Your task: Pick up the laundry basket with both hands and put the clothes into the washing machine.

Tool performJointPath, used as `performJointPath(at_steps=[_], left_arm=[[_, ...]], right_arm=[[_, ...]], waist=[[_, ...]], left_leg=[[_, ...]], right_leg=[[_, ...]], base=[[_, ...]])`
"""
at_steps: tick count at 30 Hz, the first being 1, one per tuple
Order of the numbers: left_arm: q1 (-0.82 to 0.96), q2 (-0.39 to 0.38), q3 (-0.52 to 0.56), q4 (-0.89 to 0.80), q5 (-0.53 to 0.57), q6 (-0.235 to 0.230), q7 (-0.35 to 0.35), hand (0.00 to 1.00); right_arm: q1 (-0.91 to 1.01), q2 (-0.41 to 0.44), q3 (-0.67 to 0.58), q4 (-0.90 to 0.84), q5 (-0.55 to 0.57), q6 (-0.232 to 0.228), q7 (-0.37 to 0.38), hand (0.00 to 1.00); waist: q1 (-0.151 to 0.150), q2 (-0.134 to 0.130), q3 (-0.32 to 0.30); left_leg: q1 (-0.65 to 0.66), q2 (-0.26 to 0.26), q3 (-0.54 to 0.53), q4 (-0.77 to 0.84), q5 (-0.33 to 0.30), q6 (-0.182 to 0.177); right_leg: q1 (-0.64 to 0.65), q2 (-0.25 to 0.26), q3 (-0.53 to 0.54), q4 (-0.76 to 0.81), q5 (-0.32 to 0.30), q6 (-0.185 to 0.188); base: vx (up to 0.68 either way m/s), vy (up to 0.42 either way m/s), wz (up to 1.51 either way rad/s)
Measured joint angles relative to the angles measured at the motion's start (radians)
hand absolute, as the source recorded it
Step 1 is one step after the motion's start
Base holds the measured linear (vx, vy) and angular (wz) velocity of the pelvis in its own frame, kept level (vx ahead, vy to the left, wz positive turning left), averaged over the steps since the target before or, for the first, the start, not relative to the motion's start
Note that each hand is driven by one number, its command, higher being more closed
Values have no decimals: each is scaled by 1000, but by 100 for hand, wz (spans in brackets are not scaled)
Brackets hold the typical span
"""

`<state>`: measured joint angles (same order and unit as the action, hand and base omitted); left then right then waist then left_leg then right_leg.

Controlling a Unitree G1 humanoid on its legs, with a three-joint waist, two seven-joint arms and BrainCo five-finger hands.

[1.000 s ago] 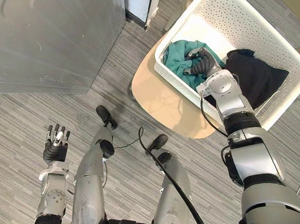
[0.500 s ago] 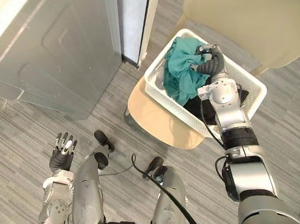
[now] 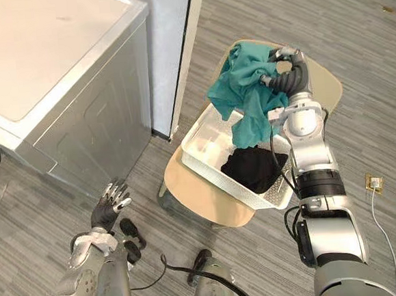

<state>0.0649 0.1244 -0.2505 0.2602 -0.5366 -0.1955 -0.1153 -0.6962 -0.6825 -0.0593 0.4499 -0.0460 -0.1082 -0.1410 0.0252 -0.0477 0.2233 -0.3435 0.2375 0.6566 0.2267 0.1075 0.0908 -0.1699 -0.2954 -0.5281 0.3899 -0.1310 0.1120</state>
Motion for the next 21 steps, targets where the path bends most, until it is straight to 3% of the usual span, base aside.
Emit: performJointPath(at_steps=[8,13,18,21], left_arm=[[-192,-6,-183,-91,231,0,48,0],[-375,-7,-309,-87,335,1,45,0],[-569,-35,-390,55,429,4,47,0],[-632,-59,-391,134,434,19,59,0]], right_arm=[[-35,-65,3,-4,22,-35,32,100],[-51,-74,23,-24,61,-36,75,100],[-57,-75,99,-168,105,-44,118,100],[-57,-74,121,-202,161,-46,137,100]], waist=[[-38,-10,-97],[-69,-11,-104],[-108,-8,-123],[-117,-7,-131]], left_leg=[[145,-64,2,-139,47,-28],[226,-100,11,-260,92,-52],[259,-108,26,-305,107,-68],[258,-106,32,-307,106,-69]], right_leg=[[83,24,88,-111,38,8],[105,36,127,-150,63,14],[110,44,149,-165,74,18],[103,51,160,-167,78,14]], base=[[-13,41,-18],[-47,49,-24],[-40,54,-15],[-17,35,-9]])
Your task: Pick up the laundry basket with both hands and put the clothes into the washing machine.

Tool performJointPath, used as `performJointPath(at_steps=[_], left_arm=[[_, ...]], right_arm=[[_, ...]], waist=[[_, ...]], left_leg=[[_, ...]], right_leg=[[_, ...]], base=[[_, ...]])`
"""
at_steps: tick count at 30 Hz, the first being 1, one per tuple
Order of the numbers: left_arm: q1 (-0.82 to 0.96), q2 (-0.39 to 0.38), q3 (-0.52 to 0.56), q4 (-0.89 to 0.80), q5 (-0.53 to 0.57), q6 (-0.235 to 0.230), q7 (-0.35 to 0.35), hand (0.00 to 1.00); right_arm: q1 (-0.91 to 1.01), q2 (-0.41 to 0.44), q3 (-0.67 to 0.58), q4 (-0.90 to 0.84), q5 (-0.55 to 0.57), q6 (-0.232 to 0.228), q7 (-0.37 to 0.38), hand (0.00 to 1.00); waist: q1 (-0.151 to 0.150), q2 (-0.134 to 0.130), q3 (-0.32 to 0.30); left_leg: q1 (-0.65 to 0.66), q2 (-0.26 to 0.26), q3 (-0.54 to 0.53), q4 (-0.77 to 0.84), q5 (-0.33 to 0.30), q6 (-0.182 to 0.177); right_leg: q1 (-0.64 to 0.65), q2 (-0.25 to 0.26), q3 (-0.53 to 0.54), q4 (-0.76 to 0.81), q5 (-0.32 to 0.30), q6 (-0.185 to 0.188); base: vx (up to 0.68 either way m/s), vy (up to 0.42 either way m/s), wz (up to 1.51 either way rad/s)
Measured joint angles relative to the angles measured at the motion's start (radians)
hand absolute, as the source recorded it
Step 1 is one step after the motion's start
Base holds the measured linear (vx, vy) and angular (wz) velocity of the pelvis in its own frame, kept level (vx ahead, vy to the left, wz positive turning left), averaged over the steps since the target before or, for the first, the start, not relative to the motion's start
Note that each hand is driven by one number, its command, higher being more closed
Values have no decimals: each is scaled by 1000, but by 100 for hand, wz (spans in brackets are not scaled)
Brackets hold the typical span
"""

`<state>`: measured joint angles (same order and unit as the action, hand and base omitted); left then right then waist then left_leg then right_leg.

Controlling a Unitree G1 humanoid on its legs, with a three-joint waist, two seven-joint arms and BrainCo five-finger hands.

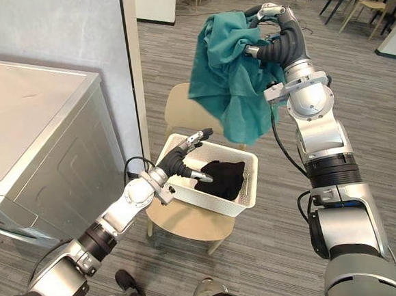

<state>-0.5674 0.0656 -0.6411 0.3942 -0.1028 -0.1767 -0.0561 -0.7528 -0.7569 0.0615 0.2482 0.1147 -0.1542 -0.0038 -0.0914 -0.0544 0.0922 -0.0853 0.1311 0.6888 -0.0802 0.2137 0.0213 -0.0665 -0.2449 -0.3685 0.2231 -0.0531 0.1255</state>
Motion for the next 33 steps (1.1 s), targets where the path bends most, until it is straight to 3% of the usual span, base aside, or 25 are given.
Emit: performJointPath(at_steps=[7,23,24,33], left_arm=[[-110,-20,-15,140,-26,20,33,0],[-180,-50,-25,185,-132,28,108,0],[-180,-50,-23,185,-132,28,113,100],[-180,-49,7,185,-130,28,124,100]], right_arm=[[0,16,86,-49,63,1,47,100],[208,38,93,-202,182,0,129,100],[214,38,93,-204,196,0,130,100],[259,39,98,-315,254,-26,138,100]], waist=[[-25,7,-5],[-55,17,-25],[-55,17,-26],[-57,17,-26]], left_leg=[[2,7,31,-2,-6,-8],[18,16,38,2,-9,-12],[18,18,39,2,-11,-15],[18,24,62,2,-15,-20]], right_leg=[[-6,12,30,-43,30,-2],[-4,29,57,-73,45,8],[-5,30,58,-74,45,7],[-21,37,80,-76,46,-2]], base=[[-14,40,-15],[-5,22,-7],[-22,25,-3],[-26,31,-8]])
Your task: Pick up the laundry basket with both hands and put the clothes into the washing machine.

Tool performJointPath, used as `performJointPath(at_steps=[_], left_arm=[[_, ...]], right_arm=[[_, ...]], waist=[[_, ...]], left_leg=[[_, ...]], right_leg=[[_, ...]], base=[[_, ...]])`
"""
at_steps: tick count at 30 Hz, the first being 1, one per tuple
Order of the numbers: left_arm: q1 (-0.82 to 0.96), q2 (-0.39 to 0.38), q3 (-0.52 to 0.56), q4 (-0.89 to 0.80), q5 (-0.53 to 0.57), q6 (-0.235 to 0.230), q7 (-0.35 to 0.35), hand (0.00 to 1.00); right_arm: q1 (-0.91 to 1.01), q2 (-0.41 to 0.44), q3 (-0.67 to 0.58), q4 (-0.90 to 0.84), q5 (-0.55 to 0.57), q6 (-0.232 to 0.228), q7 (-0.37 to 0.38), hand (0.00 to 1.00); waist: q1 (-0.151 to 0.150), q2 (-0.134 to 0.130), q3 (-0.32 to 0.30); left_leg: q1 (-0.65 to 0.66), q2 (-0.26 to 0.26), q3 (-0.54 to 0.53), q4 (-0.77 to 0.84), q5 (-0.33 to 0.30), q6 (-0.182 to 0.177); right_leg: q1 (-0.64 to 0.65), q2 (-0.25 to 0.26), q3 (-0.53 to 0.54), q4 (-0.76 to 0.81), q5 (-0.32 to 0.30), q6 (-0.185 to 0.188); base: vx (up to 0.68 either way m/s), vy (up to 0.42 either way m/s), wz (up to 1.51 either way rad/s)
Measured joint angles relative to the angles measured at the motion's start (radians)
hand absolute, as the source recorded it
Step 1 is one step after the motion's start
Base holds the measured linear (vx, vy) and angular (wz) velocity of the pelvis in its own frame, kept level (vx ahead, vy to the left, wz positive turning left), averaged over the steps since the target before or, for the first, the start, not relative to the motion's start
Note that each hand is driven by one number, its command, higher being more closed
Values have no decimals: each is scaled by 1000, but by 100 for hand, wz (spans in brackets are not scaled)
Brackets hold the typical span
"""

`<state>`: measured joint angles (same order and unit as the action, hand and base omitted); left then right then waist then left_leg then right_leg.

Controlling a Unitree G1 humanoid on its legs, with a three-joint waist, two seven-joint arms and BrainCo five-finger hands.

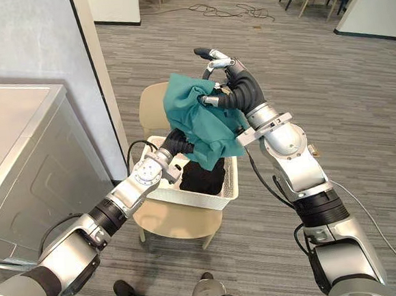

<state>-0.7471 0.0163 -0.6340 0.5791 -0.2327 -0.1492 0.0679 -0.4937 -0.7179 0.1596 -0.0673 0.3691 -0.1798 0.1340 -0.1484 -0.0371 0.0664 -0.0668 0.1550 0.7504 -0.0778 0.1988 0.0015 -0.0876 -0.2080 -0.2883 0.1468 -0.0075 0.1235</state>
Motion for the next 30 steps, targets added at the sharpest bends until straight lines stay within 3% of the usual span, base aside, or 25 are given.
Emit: performJointPath(at_steps=[10,11,16,27,30], left_arm=[[0,0,0,0,-1,-1,17,100],[0,0,1,0,-2,-1,21,100],[0,0,8,0,-72,-1,42,100],[20,-4,179,-21,-209,-8,80,100],[80,6,234,-83,-221,-11,81,100]], right_arm=[[0,3,41,0,19,0,-3,100],[0,5,41,0,19,0,-3,0],[0,28,25,0,22,-1,-9,0],[44,31,-9,-1,35,-1,-3,0],[62,-3,-21,6,34,0,-4,0]], waist=[[-10,0,0],[-11,0,0],[-12,1,0],[-11,8,-5],[-10,23,-14]], left_leg=[[0,5,20,0,0,-1],[0,5,20,0,1,1],[0,5,21,1,1,2],[-1,3,20,1,4,6],[-1,3,21,0,2,3]], right_leg=[[-15,4,13,-3,6,5],[-14,4,13,-4,6,6],[-14,6,14,-8,8,7],[-13,13,25,-11,18,12],[-12,13,26,-18,23,13]], base=[[-13,33,-7],[-5,33,-2],[-1,6,0],[-25,20,0],[-27,22,-1]])
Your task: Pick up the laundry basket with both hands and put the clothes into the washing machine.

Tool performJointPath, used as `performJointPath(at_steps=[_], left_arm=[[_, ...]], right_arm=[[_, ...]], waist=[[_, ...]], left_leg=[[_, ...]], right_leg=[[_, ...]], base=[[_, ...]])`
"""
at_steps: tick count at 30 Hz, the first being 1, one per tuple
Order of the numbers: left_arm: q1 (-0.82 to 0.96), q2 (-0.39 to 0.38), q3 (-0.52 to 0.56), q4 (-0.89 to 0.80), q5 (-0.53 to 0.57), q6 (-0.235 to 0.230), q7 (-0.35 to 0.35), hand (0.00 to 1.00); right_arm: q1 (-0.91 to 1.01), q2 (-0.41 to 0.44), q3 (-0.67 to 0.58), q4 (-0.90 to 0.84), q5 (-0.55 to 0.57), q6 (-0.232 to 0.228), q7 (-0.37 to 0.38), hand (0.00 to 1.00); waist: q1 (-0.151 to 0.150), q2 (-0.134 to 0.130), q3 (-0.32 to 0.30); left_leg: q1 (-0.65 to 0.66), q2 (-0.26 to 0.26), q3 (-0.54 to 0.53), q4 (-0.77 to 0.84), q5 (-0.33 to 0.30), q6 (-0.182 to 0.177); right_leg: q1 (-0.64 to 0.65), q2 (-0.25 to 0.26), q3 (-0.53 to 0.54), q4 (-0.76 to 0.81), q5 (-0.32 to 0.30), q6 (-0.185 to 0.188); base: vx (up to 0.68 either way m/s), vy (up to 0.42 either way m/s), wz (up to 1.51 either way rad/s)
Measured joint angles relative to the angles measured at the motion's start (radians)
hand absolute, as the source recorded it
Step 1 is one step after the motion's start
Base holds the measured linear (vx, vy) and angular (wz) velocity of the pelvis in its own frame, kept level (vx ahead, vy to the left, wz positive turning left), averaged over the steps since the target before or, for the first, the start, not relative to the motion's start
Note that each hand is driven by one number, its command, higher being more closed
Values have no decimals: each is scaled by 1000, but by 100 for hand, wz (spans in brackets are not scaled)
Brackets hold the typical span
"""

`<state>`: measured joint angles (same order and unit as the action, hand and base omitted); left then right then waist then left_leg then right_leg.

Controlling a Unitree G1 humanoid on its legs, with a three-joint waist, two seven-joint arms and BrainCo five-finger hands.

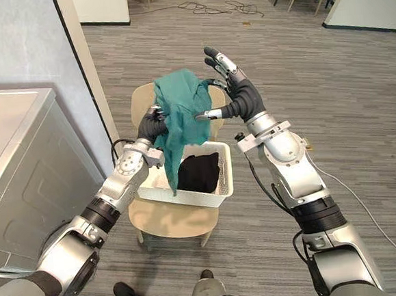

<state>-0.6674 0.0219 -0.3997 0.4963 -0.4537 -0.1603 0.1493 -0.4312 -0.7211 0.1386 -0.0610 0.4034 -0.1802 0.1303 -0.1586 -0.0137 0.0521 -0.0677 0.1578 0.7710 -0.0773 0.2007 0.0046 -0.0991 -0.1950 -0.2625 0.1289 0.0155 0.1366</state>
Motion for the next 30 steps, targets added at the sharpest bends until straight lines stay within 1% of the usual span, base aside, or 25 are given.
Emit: performJointPath(at_steps=[1,3,7,9,12,14,17,18,20,22,23,25,26,28,29,30], left_arm=[[11,1,12,-11,-4,0,0,100],[33,10,47,-31,-24,-1,0,100],[77,40,94,-125,-38,-1,-2,100],[98,43,125,-176,-47,-2,-8,100],[134,70,181,-264,-55,-5,-15,100],[170,87,230,-326,-55,-7,-24,100],[221,93,274,-387,-55,-14,-31,100],[229,95,283,-398,-56,-14,-31,100],[251,101,311,-413,-55,-15,-34,100],[273,108,331,-437,-55,-15,-35,100],[292,118,344,-467,-55,-15,-46,100],[303,124,377,-500,-55,-20,-53,100],[305,130,401,-518,-55,-20,-53,100],[307,150,430,-531,-54,-26,-54,100],[322,167,467,-555,-53,-26,-52,100],[332,169,484,-571,-51,-29,-51,100]], right_arm=[[0,-2,-9,2,0,0,0,0],[1,-3,-64,9,-1,1,-4,0],[14,-5,-133,69,-18,1,-12,0],[60,-5,-175,86,-39,8,-19,0],[128,-4,-225,89,-121,15,-34,0],[168,0,-265,122,-185,25,-42,0],[214,7,-310,162,-255,37,-47,0],[220,7,-311,167,-255,40,-48,0],[245,32,-312,176,-286,46,-47,0],[270,67,-318,201,-304,49,-46,0],[299,83,-322,207,-333,57,-44,0],[339,105,-333,215,-368,58,-42,0],[341,126,-338,252,-385,61,-41,0],[341,151,-340,310,-413,73,-41,0],[341,172,-337,351,-421,78,-41,0],[342,178,-335,365,-428,79,-40,0]], waist=[[0,3,-2],[1,12,-7],[1,17,-10],[2,17,-11],[12,26,-16],[15,31,-19],[18,38,-25],[19,41,-27],[22,46,-30],[24,46,-30],[26,47,-31],[26,50,-32],[26,50,-32],[38,51,-31],[50,54,-30],[53,56,-29]], left_leg=[[0,0,0,0,0,0],[0,0,-2,0,0,0],[0,0,-11,0,1,1],[1,-2,-29,0,3,3],[2,-2,-32,0,4,5],[13,-3,-40,0,5,6],[20,0,-55,0,5,5],[20,0,-55,0,5,5],[22,3,-59,0,6,3],[32,6,-60,0,6,3],[37,6,-63,0,6,3],[36,7,-77,0,6,3],[37,9,-87,2,6,3],[35,24,-90,34,-5,4],[33,41,-90,70,-23,2],[32,48,-91,83,-28,1]], right_leg=[[0,0,0,0,1,0],[3,0,-2,-3,3,1],[14,0,-14,-10,5,3],[29,0,-29,-13,5,3],[33,-1,-33,-13,5,2],[51,-2,-42,-15,6,1],[69,-1,-54,-18,2,4],[69,0,-54,-20,1,3],[82,5,-54,-36,4,-1],[98,9,-56,-45,6,-3],[107,10,-58,-47,6,-3],[117,13,-68,-53,6,-3],[126,16,-74,-56,6,-3],[142,26,-73,-70,8,-4],[156,33,-72,-80,11,-10],[161,36,-71,-81,11,-10]], base=[[0,0,0],[-40,34,2],[-40,34,9],[-29,26,20],[-37,35,6],[-29,31,10],[-41,25,15],[-63,35,0],[-56,29,3],[-63,32,5],[-50,30,12],[-50,31,17],[-52,23,15],[-60,13,5],[-57,0,-5],[-55,-5,-2]])
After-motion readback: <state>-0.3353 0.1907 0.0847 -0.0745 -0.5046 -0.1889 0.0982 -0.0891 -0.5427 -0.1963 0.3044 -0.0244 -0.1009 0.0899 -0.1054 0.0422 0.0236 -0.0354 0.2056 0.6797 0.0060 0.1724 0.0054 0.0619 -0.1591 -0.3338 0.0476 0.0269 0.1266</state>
